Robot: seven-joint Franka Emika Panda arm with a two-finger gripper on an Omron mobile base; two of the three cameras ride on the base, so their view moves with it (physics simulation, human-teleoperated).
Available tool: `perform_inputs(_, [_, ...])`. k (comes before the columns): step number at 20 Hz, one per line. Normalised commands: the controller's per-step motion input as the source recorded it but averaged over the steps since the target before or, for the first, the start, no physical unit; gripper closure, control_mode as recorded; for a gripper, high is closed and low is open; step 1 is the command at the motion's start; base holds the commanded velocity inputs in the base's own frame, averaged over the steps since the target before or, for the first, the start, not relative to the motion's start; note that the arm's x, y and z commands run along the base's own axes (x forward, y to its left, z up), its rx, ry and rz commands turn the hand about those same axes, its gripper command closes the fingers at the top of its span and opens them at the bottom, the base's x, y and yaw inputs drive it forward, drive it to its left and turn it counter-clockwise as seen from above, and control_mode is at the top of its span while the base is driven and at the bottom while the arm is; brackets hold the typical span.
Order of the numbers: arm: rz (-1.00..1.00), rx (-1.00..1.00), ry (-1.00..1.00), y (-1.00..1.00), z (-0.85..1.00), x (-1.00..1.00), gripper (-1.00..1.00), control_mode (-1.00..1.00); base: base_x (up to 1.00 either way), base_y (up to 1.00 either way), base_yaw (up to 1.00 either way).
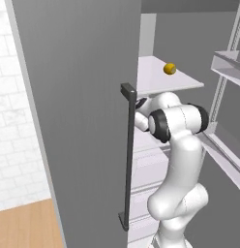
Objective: Place one lemon and one steak in each tupperware on the nearby counter, to pack two identical lunches.
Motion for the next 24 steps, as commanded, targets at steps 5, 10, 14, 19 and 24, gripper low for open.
perform_inputs(5, [0.0, 0.0, 0.04, 0.0, -0.37, -0.14, 1.0, -1.0, 0.0, 0.0, 0.0])
perform_inputs(10, [-0.17, 0.0, 0.08, -0.22, 0.0, -1.0, 1.0, -1.0, 0.0, 0.0, 0.0])
perform_inputs(14, [-0.25, 0.0, 0.13, -0.09, 0.47, -1.0, 1.0, -1.0, 0.0, 0.0, 0.0])
perform_inputs(19, [-0.16, 0.0, 0.05, 0.02, 1.0, -1.0, 1.0, -1.0, 0.0, 0.0, 0.0])
perform_inputs(24, [-0.07, 0.0, 0.09, 0.04, 1.0, -1.0, 1.0, -1.0, 0.0, 0.0, 0.0])
